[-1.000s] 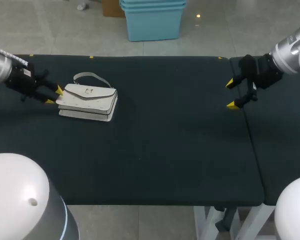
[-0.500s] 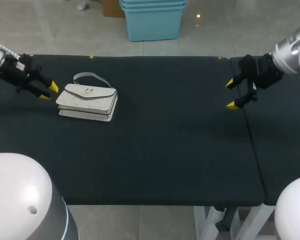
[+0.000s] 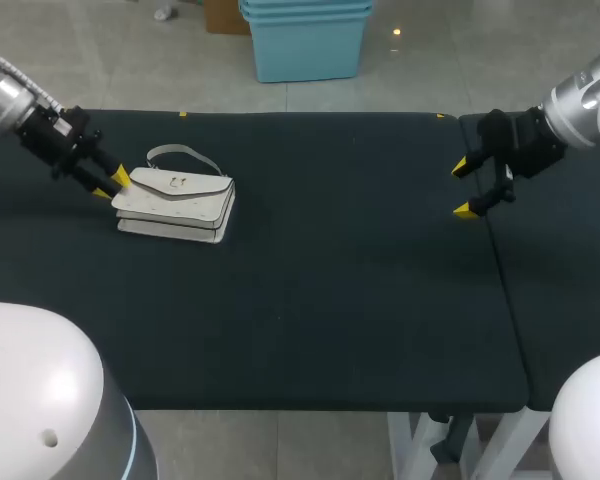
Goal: Pick up the bag, open it, inspect its contents, close it, and place it on the opposite side
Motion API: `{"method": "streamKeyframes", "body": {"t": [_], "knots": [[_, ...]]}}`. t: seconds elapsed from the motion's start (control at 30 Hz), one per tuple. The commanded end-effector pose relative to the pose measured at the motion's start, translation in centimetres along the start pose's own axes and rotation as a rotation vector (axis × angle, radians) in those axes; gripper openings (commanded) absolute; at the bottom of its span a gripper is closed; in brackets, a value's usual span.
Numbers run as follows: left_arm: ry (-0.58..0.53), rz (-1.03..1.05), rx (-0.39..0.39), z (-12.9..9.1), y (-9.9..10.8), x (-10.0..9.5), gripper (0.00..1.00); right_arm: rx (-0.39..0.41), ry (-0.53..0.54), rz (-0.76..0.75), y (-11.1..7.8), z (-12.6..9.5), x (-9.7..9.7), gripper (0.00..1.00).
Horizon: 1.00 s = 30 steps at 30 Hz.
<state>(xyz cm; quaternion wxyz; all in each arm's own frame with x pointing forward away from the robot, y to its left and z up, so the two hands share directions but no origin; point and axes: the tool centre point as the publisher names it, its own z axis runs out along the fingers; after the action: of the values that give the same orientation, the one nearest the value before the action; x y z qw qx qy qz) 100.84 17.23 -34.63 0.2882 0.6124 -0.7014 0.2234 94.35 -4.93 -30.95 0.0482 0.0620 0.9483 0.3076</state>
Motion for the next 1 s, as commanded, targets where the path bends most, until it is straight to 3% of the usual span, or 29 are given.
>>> {"method": "streamKeyframes", "body": {"t": [0.03, 0.5, 0.6, 0.67, 1.0], "knots": [[0.02, -0.003, -0.154, 0.2, -0.8, -0.8, 0.48, -0.002, 0.001, 0.0, 0.0, 0.0, -0.1, 1.0], [0.039, 0.013, -0.172, 1.6, -2.0, -0.2, 0.39, -0.002, 0.001, 0.0, 0.0, 0.0, -0.1, 1.0], [0.035, 0.014, -0.173, 2.1, -2.0, -0.1, 0.26, -0.002, 0.001, 0.0, 0.0, 0.0, -0.1, 1.0], [0.036, 0.012, -0.171, 2.3, -1.8, -0.1, 0.0, -0.002, 0.001, 0.0, 0.0, 0.0, -0.1, 1.0], [0.05, 0.01, -0.092, 3.4, 0.2, 1.5, 0.0, -0.002, 0.001, 0.0, 0.0, 0.0, -0.1, 1.0]]}}
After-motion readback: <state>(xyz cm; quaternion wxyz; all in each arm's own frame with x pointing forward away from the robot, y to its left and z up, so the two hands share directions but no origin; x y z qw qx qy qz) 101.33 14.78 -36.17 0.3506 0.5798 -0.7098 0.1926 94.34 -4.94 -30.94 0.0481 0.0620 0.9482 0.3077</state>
